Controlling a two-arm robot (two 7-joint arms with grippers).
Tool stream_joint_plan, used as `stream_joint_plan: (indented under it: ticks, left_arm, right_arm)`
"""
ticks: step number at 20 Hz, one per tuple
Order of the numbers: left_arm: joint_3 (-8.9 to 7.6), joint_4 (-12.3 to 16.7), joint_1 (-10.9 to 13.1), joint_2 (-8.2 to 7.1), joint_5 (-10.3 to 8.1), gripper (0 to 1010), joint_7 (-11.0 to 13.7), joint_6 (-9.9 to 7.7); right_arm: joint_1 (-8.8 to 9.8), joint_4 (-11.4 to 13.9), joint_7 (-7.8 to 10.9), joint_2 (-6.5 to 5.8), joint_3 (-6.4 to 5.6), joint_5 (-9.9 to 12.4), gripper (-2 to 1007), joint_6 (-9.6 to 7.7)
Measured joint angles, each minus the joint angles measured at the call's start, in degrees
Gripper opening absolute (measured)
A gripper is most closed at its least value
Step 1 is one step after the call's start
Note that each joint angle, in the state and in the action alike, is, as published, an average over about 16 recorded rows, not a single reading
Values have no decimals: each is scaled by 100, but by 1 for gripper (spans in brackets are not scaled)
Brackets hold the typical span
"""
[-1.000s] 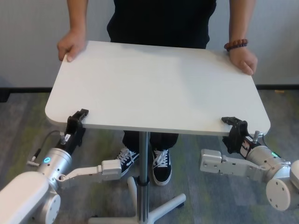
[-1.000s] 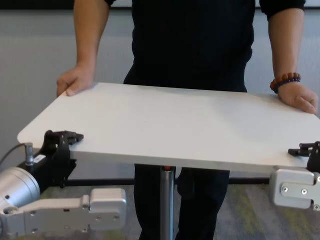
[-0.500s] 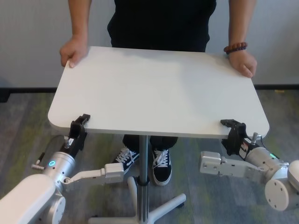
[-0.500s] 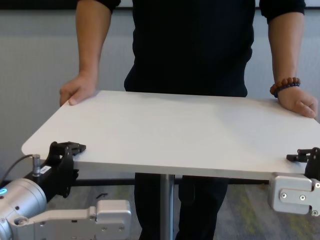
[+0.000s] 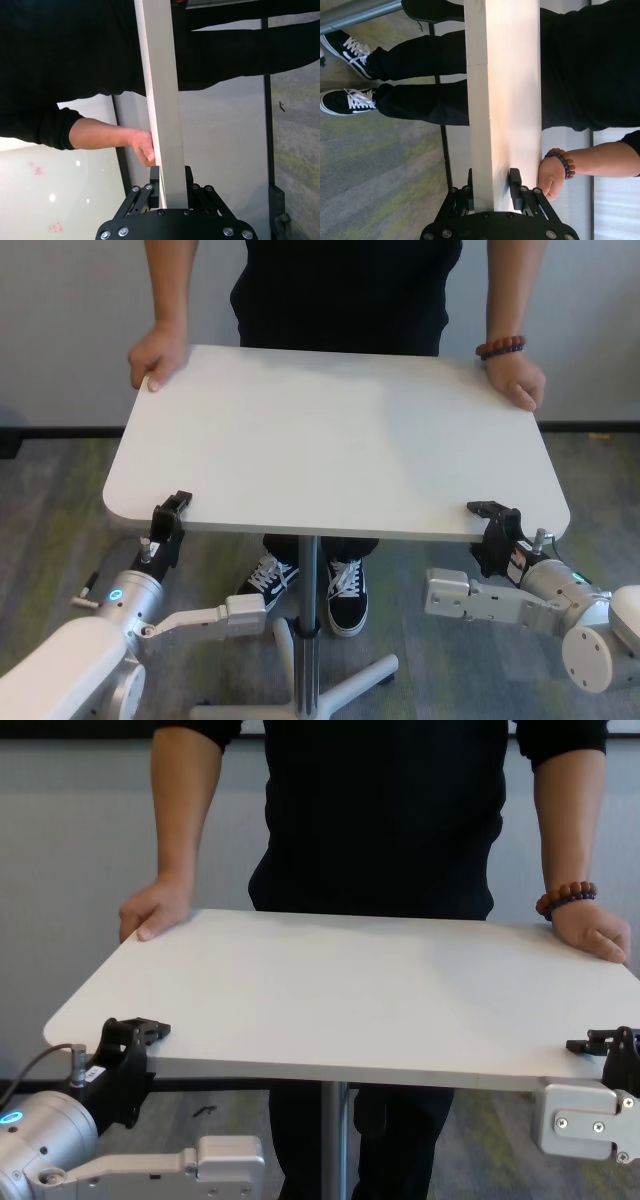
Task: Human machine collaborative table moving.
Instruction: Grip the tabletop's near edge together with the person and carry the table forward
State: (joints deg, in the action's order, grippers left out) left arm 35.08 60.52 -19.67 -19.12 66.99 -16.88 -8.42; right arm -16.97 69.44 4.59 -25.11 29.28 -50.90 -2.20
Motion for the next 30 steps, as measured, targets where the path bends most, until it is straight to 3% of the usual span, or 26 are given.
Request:
stream_joint_plan:
  ticks: [20,30]
  left_arm:
    - [183,-525,-215,150,-66,276,-169,159]
    - [288,-727,-306,202,-57,279,-184,140]
  right_arm:
    - [-169,-357,-94,77,123,11,361,22]
    - [-221,-446,-101,89,149,19,362,30]
